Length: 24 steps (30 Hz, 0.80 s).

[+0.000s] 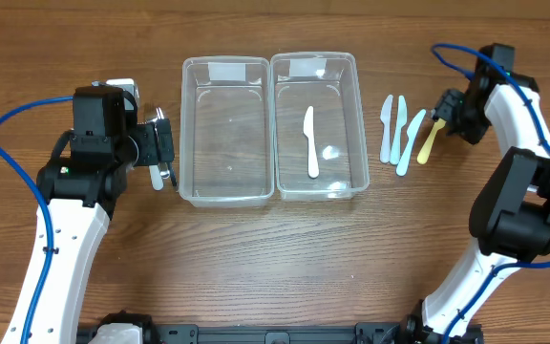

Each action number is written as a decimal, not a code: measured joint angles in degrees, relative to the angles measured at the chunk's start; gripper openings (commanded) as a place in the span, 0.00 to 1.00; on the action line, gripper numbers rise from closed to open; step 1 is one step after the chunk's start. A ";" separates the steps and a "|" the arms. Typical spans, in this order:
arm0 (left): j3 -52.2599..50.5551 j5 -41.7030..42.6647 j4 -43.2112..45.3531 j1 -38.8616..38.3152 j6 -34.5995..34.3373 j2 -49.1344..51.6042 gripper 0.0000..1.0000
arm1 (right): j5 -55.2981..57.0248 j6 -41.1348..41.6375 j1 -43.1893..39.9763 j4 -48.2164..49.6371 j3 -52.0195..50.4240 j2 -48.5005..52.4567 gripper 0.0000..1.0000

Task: Pack container
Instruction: 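Move right gripper back and grasp the yellow plastic knife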

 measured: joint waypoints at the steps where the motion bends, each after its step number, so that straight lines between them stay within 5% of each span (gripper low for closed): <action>1: 0.00 0.02 -0.02 0.00 0.00 0.00 1.00 | -0.11 -0.04 -0.11 -0.26 0.00 0.44 0.66; 20: 0.00 0.02 -0.02 0.00 0.00 0.00 1.00 | -0.92 0.02 1.84 2.89 -2.64 2.58 0.53; 24: 0.00 0.00 -0.02 0.00 0.00 0.00 1.00 | -0.90 0.04 1.84 3.67 -3.91 2.56 0.41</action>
